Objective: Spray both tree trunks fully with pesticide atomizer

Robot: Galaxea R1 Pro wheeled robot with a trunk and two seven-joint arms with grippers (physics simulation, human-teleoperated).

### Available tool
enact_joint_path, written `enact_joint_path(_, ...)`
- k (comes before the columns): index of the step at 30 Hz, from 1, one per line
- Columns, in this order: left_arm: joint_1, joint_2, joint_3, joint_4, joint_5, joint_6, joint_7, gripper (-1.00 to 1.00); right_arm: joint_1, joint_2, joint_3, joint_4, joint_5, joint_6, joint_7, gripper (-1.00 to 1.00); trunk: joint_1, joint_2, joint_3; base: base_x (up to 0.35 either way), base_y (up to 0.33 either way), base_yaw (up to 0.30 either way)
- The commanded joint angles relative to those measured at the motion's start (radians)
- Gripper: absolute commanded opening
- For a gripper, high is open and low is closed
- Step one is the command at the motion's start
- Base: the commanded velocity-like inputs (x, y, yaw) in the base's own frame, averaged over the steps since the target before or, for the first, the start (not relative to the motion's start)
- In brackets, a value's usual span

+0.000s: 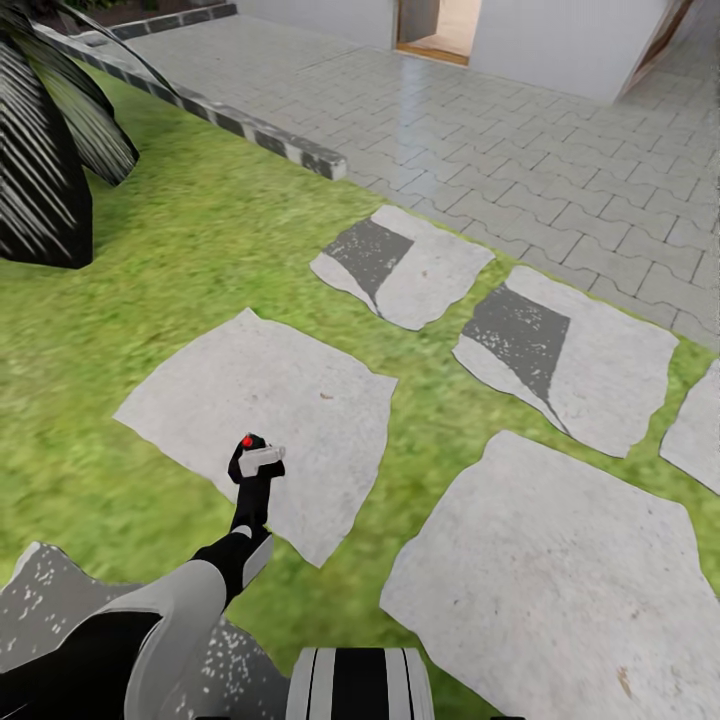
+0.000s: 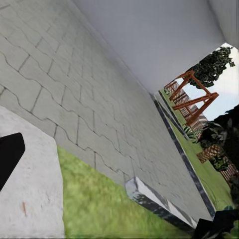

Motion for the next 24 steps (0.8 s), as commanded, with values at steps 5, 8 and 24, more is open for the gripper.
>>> enact_joint_path(5,0.000,0.000,-0.001,0.000,0.000,0.000,0.000,-1.00,0.000,0.000,-0.001,0.016,-0.002,0.127,0.000,1.00,-0.002,0.001,0.019,0.000,0.000,0.000)
enact_joint_path(8,0.000,0.000,-0.001,0.000,0.000,0.000,0.000,-1.00,0.000,0.000,-0.001,0.018,-0.002,0.154,0.000,1.00,-0.004,0.002,0.031,0.000,0.000,0.000)
enact_joint_path(24,0.000,0.000,0.004,0.000,0.000,0.002,0.000,-1.00,0.000,0.002,0.001,0.223,-0.003,0.173,0.005,1.00,-0.011,0.006,0.093,0.000,0.000,0.000)
